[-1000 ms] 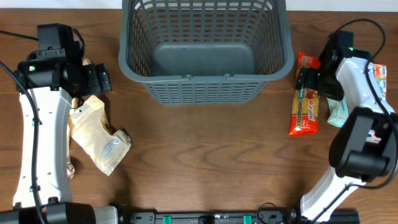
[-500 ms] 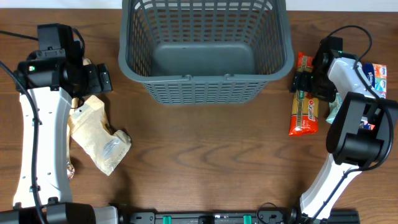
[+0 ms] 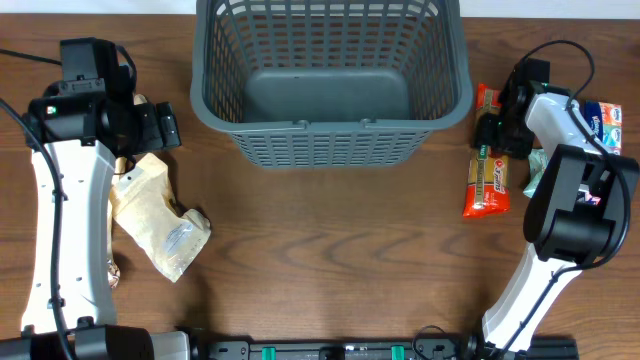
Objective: Pack container
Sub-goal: 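Grasp the spaghetti package with the right gripper, then lift the spaghetti package and drop it into the basket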
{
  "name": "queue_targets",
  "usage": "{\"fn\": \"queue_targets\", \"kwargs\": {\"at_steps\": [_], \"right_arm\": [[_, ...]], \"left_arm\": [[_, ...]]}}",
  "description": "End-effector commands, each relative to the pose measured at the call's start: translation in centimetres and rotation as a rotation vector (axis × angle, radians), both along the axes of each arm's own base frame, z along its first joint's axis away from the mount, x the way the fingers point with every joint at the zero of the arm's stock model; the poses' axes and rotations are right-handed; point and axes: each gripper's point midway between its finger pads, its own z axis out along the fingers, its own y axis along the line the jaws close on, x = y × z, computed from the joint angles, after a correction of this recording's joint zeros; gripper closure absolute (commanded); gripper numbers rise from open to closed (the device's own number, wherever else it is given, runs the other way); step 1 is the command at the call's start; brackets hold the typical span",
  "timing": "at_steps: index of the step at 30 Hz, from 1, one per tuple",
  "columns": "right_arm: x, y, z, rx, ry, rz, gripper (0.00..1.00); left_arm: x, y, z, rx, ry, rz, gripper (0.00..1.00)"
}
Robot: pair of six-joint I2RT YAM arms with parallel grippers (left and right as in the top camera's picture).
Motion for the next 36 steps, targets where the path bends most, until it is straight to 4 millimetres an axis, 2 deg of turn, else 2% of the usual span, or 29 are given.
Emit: {"fn": "queue_targets", "kwargs": {"at_steps": [1,2,4,5,9,13,16,20,21,24,27,29,32,36], "right_arm": [[-1.0,0.3,-2.1,0.025,0.06,0.004,0.57],[-1.0,0.5,-2.1,0.036,0.059,0.005,0.66],[-0.9,0.8,-1.6,0.056,0.052,0.013,0.95],[-0.8,0.9,-1.1,0.058,0.046,0.015,0.99],[0.5,0.6,2.7,0.043,-0.021,0.016,0.99],[2.5,0.0,9.6,0.01,-0.161,0.018,0.99],[3.3,-0.3,16.3,-0.024,-0.289,0.037,0.99],[3.1,-0.4,24.4,-0.074,-0.457,0.043,0.99],[2.7,-0.3,27.0,-0.088,-0.515,0.044,0.99],[1.6,0.2,32.6,-0.131,-0.647,0.076,0.99],[0.5,2.8,37.6,-0.151,-0.781,0.25,0.99],[-0.5,6.3,40.4,-0.154,-0.866,0.479,0.99],[-2.0,10.1,43.4,-0.206,-0.96,0.709,0.99],[-3.0,14.9,45.9,-0.259,-1.068,0.942,0.99]], "left_arm": [[0.0,0.2,-0.1,0.002,0.004,0.002,0.01],[0.0,0.2,-0.1,0.002,0.003,0.002,0.01],[0.0,0.2,-0.1,0.002,0.004,0.002,0.01],[0.0,0.2,-0.1,0.002,0.004,0.002,0.01],[0.0,0.2,-0.1,0.002,0.004,0.002,0.01],[0.0,0.2,-0.1,0.002,0.004,0.002,0.01],[0.0,0.2,-0.1,0.002,0.006,0.002,0.01],[-0.3,0.2,-0.3,0.001,0.019,0.001,0.01],[-0.4,0.2,-0.3,0.0,0.024,0.001,0.01],[-0.7,0.1,-0.4,-0.001,0.035,0.001,0.01],[-0.9,0.1,-0.5,-0.002,0.044,0.001,0.01],[-0.9,0.1,-0.5,-0.003,0.046,0.001,0.01],[-0.9,0.1,-0.5,-0.003,0.046,0.001,0.01],[-0.9,0.1,-0.5,-0.003,0.046,0.001,0.01]]}}
